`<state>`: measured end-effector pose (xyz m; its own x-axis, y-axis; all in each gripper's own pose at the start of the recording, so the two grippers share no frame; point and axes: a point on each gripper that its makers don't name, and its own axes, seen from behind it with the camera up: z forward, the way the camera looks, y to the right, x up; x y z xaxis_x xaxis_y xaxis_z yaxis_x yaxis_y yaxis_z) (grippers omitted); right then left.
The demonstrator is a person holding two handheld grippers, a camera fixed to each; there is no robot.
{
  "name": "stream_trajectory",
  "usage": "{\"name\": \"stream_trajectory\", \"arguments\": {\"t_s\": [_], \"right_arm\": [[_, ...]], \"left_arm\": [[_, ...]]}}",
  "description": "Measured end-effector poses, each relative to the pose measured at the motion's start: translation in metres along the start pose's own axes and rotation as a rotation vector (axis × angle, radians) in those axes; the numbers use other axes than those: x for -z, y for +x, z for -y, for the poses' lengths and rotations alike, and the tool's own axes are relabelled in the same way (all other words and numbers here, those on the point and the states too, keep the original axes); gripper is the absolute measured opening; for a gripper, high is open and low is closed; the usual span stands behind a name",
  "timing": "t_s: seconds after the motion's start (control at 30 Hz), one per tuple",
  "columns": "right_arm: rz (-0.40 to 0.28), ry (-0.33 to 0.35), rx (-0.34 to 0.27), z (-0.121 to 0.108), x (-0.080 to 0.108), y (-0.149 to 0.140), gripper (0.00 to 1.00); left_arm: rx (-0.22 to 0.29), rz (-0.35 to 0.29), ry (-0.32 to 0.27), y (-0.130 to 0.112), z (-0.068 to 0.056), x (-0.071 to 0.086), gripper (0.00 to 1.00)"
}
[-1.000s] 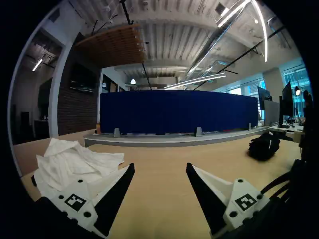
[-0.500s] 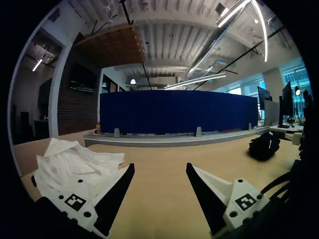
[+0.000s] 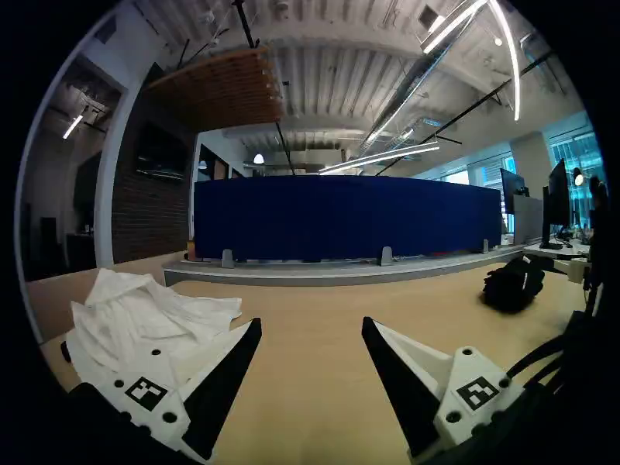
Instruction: Fold towel
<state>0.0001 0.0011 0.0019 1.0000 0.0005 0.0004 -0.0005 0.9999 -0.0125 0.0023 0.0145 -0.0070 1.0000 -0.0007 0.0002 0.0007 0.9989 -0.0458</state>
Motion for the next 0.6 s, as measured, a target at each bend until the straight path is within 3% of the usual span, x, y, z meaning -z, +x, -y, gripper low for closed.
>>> {"name": "stream_trajectory", "arguments": {"t_s": [0.6], "right_arm": [[0.0, 0.0, 0.001, 0.0001, 0.0014, 0.0003, 1.0]], "left_arm": [[0.003, 0.001, 0.0, -0.001, 0.0009, -0.0007, 0.96]]}}
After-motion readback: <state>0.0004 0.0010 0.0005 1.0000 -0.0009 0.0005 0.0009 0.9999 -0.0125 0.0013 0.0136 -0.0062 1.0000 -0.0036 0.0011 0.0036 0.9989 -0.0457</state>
